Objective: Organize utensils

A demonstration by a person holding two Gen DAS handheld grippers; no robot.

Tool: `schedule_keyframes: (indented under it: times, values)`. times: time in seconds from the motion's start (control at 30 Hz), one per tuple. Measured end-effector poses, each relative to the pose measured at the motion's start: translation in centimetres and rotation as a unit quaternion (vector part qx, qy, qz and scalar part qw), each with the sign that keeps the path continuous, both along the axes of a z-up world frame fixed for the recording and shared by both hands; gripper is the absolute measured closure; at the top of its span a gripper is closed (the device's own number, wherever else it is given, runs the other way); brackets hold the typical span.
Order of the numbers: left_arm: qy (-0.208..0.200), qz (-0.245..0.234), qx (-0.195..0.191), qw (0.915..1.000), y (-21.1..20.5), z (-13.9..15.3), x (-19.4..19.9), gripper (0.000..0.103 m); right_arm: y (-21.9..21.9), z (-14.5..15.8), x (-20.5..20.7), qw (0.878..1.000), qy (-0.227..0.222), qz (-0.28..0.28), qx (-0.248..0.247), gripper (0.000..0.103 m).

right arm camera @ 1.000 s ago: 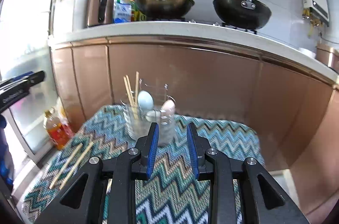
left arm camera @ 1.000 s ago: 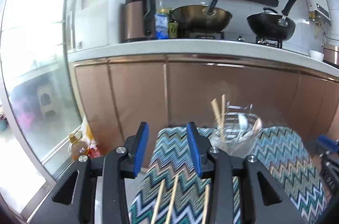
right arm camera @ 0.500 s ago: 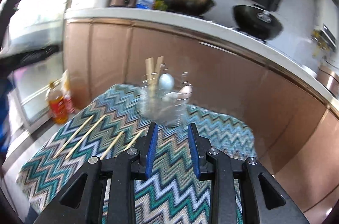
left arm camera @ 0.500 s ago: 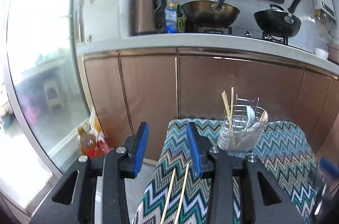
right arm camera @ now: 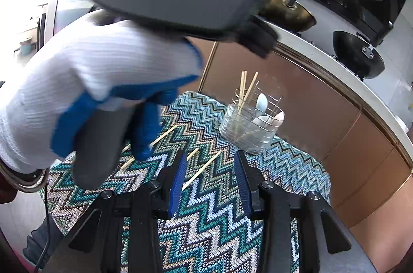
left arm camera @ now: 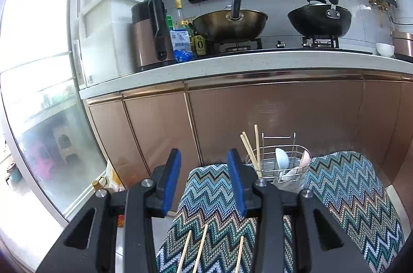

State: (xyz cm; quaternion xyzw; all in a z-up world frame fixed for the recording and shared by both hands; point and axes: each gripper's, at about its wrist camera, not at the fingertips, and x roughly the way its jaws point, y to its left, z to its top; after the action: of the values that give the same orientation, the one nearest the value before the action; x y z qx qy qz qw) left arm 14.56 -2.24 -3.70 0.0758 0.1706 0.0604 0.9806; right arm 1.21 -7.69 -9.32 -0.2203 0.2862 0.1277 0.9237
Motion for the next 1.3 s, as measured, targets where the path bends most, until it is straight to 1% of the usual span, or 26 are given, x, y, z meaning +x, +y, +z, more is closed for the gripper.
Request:
schedule_keyframes:
  times: [0.27,0.5,0.57,0.73,0.9,1.03,1.13,1.17,1.3]
  values:
    - [0.0,-0.005,0.001,1.0,-0.4,-0.3,0.8,0.068,0.6,-0.6,0.7,1.0,0.019,0.012,-0.004,0.059]
    - [-0.007,-0.003,0.001,1.0,-0.4,-0.4,0.8,0.068,1.1,-1.2,0.9,0.999,0.032,0.018,-0.011,0.055]
    - [-0.01,-0.001,0.0,0.9999,-0.3,-0.3,0.8,0.068,1.2,-1.3,1.0,0.999,0.034,0.019,-0.013,0.05]
    - [-0.018,0.0,0.003,0.9998,-0.2,-0.4,0.5,0.067,1.5,-1.4,0.9,0.999,0.036,0.021,-0.018,0.049]
    - [-0.028,0.009,0.004,0.9996,0.0,-0.3,0.2,0.067,1.8,-1.5,0.7,0.999,0.034,0.019,-0.028,0.044]
    - [-0.035,0.014,0.006,0.9993,0.1,-0.2,0.0,0.065,1.9,-1.7,1.1,0.999,0.033,0.018,-0.036,0.039]
    - [-0.043,0.02,0.009,0.9988,0.2,-0.2,-0.2,0.063,2.0,-1.8,1.2,0.998,0.029,0.019,-0.046,0.032]
    - [-0.047,0.021,0.011,0.9986,0.2,-0.2,-0.3,0.063,2.1,-1.8,1.2,0.998,0.028,0.019,-0.049,0.028]
    - [-0.058,0.023,0.017,0.9979,0.1,-0.1,-0.6,0.062,2.3,-2.1,1.4,0.998,0.032,0.024,-0.057,0.024]
